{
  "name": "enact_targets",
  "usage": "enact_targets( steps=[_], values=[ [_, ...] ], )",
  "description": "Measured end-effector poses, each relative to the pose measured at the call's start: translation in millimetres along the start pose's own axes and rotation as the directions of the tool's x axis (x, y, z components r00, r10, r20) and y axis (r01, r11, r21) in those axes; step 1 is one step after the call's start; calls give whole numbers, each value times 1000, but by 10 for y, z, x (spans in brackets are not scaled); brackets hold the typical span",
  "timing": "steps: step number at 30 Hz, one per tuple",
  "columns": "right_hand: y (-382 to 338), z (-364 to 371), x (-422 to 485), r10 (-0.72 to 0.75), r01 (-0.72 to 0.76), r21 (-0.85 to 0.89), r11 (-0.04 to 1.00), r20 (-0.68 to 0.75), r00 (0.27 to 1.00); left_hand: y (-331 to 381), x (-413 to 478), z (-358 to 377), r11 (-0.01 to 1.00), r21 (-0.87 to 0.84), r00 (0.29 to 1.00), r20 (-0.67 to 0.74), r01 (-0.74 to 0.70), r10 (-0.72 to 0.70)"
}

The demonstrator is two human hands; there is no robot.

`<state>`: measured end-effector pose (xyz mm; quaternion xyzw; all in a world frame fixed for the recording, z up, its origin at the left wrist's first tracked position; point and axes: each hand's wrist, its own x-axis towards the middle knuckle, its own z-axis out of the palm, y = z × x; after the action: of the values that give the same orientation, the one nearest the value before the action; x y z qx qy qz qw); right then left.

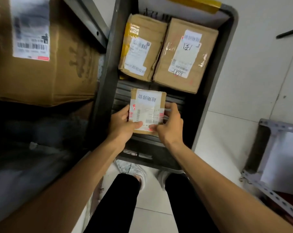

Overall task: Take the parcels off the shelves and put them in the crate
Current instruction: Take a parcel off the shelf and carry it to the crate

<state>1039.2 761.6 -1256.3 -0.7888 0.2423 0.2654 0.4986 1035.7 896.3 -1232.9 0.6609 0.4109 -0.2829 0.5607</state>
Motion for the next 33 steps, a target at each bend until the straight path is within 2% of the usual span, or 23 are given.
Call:
enact_targets(
  steps=[4, 8, 12, 14, 16, 19, 21, 24, 28, 33],
  values=[
    [133, 254, 316, 53, -54, -17, 998, -16, 998, -138, 339, -35, 999, 39, 1000, 14, 10, -11],
    [168, 522, 618, 29, -30, -31, 999, -40, 999, -99, 688, -81, 1000, 15, 1000, -2, 15, -15],
    [142, 799, 935, 16, -14, 55, 998, -48, 999, -4, 972, -147, 997, 75, 999, -40, -34, 37],
    [109, 903, 1066, 82, -89, 111, 990, 68, 994, 26, 1036, -148, 992, 114, 996, -66, -57, 64],
    [65, 929, 1154, 159, -174, 53, 983, 218, 963, 38, 1010, -133, 980, 184, 994, -64, -80, 93],
    [-45, 740, 1158, 224, -224, -39, 974, 322, 920, 69, 896, -93, 939, 328, 991, -55, -101, 125],
    [-158, 541, 1060, 210, -147, -201, 969, 340, 917, 141, 796, -89, 901, 417, 988, -43, -117, 149],
    [-404, 216, 804, 92, 80, -408, 910, 387, 918, 365, 600, -95, 849, 507, 984, -15, -146, 178],
    [-925, -323, 409, -40, 356, -581, 732, 485, 873, 844, 247, -77, 802, 571, 974, -20, -176, 227],
    [-1812, -1111, -121, -84, 505, -704, 500, 540, 837, 1682, -530, -16, 657, 703, 952, 99, -273, 290]
  ],
)
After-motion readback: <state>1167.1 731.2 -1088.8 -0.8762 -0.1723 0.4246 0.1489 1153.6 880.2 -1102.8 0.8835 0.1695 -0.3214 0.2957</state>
